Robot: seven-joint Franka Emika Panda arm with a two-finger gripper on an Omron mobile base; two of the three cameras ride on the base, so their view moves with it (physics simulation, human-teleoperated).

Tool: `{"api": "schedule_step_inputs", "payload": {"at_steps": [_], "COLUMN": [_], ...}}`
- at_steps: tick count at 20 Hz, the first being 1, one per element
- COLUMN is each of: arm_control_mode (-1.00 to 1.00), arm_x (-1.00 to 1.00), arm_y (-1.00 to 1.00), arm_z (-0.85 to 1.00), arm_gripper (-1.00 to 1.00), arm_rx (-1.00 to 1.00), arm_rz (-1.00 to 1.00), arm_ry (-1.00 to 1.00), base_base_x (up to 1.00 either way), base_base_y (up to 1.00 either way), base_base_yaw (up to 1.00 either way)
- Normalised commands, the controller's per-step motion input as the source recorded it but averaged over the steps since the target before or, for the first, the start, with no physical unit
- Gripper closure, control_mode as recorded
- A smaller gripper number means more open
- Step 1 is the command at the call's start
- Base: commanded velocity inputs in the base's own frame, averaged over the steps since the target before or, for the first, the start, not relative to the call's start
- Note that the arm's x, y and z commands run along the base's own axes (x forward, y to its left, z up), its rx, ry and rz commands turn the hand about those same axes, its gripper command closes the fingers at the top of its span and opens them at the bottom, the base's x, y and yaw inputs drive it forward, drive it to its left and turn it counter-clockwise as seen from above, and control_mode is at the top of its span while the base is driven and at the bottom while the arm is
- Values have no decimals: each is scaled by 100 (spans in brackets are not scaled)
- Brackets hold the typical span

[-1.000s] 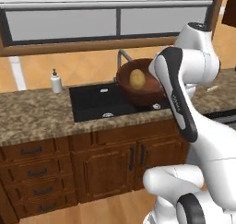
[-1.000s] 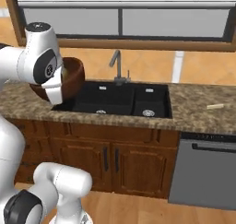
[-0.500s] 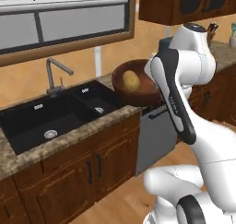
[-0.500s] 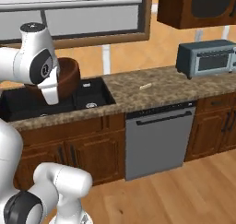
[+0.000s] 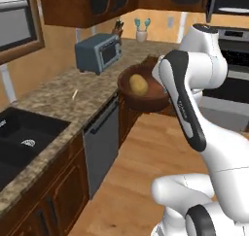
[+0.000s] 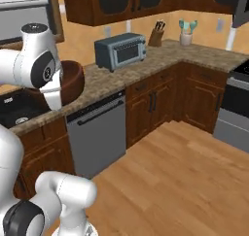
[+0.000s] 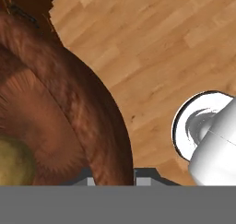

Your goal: Pick the potato from the sink and place it in the bowl. Then pick the bowl and place it in the microwave. Then close the microwave door and press the start button.

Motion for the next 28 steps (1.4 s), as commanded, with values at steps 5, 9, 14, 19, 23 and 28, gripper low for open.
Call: {"api": "schedule_step_inputs", "payload": {"at_steps": [5, 9, 14, 19, 23, 28], "arm_control_mode": [100, 100, 100, 100, 100, 100], "arm_x": [0, 0, 0, 0, 0, 0], "arm_y": [0, 0, 0, 0, 0, 0], "arm_z": [0, 0, 0, 0, 0, 0], "arm_gripper": [100, 100, 100, 100, 100, 100], "arm_rx": [0, 0, 0, 0, 0, 0], "arm_rz": [0, 0, 0, 0, 0, 0], "arm_ry": [0, 0, 0, 0, 0, 0], "base_base_x": [-15, 0, 27, 84, 100, 100], "base_base_y": [-24, -46, -56, -49, -22, -2], "base_base_yaw": [-75, -73, -62, -43, -12, 6]}}
